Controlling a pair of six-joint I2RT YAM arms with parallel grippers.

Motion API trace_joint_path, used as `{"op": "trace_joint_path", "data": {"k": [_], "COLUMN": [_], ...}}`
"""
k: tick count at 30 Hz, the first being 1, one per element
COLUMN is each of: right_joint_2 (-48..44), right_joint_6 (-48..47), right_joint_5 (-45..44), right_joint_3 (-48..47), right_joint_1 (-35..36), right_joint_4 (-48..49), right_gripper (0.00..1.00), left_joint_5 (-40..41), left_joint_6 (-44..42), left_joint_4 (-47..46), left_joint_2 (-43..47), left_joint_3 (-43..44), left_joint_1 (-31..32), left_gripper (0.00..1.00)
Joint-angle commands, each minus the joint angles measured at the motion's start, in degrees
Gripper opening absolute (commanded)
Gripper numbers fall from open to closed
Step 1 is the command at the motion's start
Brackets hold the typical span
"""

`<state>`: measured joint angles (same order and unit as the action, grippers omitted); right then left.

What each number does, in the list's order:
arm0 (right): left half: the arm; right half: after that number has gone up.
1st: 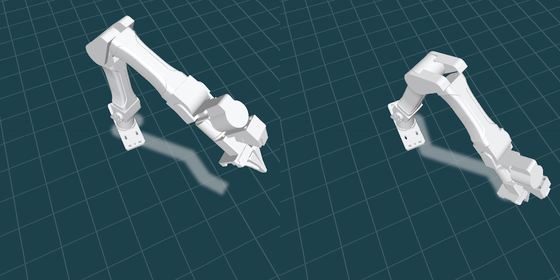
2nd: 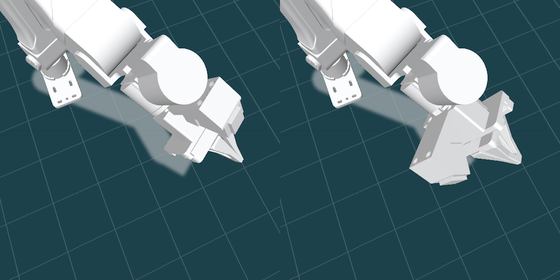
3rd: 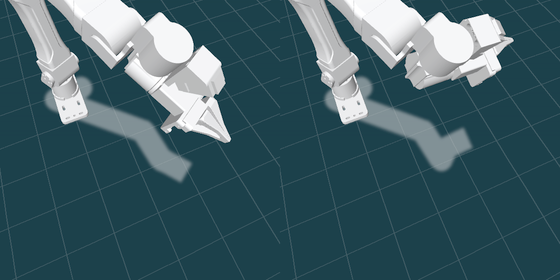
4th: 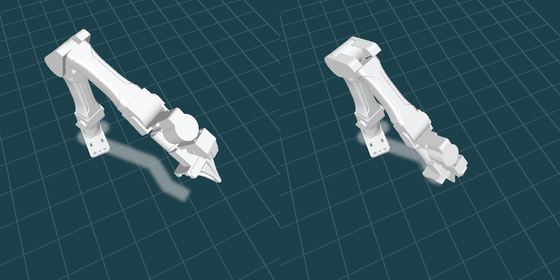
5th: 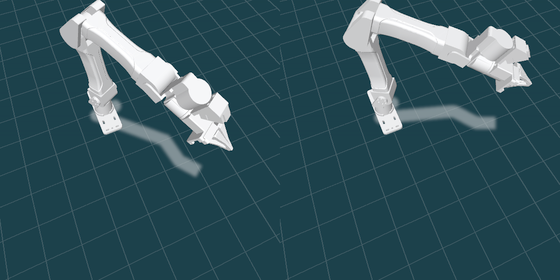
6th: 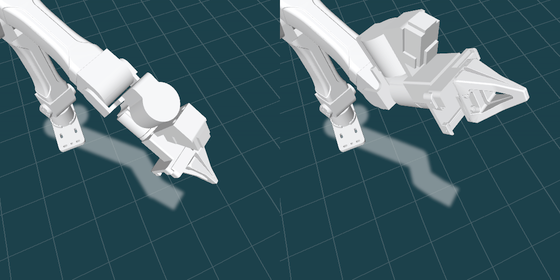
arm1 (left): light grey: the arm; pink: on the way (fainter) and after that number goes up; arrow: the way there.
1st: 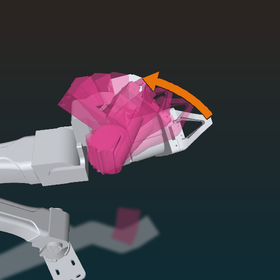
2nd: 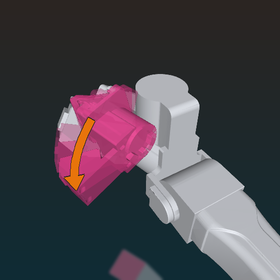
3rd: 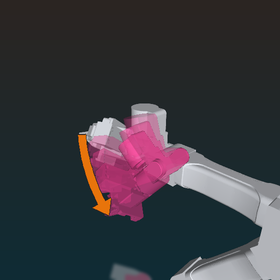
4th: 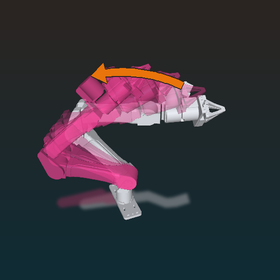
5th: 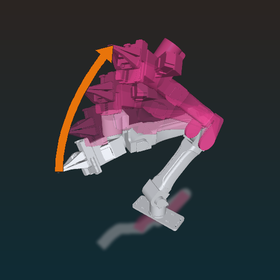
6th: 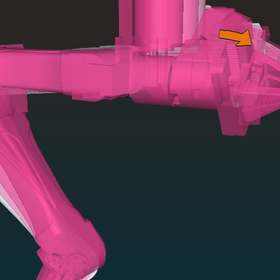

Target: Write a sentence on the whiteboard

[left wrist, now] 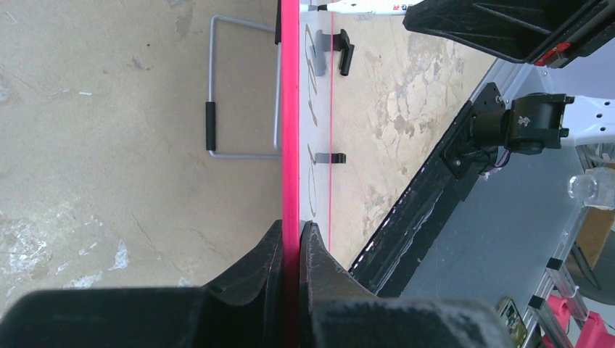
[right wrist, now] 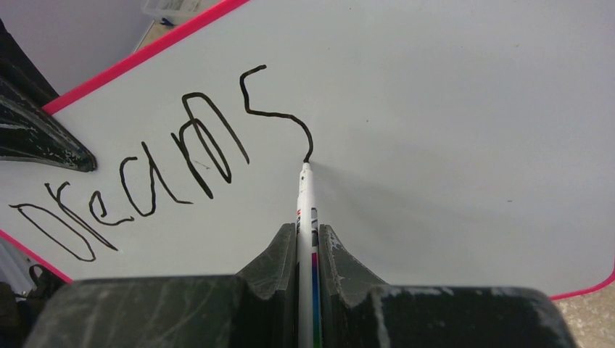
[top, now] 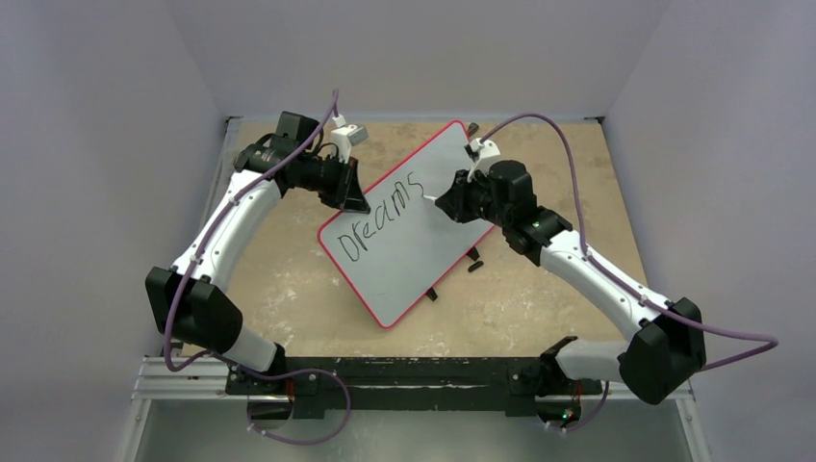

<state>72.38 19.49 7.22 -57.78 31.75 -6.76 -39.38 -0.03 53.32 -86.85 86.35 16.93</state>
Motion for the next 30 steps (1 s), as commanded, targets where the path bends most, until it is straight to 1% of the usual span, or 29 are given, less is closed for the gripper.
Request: {"op": "trace_joint_path", "data": {"k": [1, 15, 21, 26, 30], "right_joint_2": [-0.9, 0.0, -3.7, -7.6, -8.5], "right_joint_6": [-0.1, 0.7, 0.9, 1.2, 1.1], "right_joint_5": [3.1, 7.4, 7.2, 6.9, 7.4], "right_joint_3": [0.6, -2.4, -4.0, -2.5, -0.7], "right_joint_1": [0.0, 0.0, 0.0, 0.0, 0.0], "right_joint_4": [1.8, 3.8, 3.4, 4.4, 3.9], "right_gripper": [0.00, 0.00, 0.00, 0.00, 0.00], "left_joint_5": [4.1, 4.0, 4.2, 4.5, 4.5], "left_joint_6": [-4.7, -4.7, -4.7, -4.6, -4.6], "left_joint_4": [-1.6, -1.6, -1.6, -1.6, -1.7], "left_joint_2": [1.7, 1.7, 1.8, 1.8, 1.6], "left_joint_3": [-0.7, -0.7, -0.7, -0.7, -0.7], "left_joint_1": [1.2, 1.2, 1.2, 1.2, 1.2], "left_gripper": [0.00, 0.00, 0.00, 0.00, 0.00]}}
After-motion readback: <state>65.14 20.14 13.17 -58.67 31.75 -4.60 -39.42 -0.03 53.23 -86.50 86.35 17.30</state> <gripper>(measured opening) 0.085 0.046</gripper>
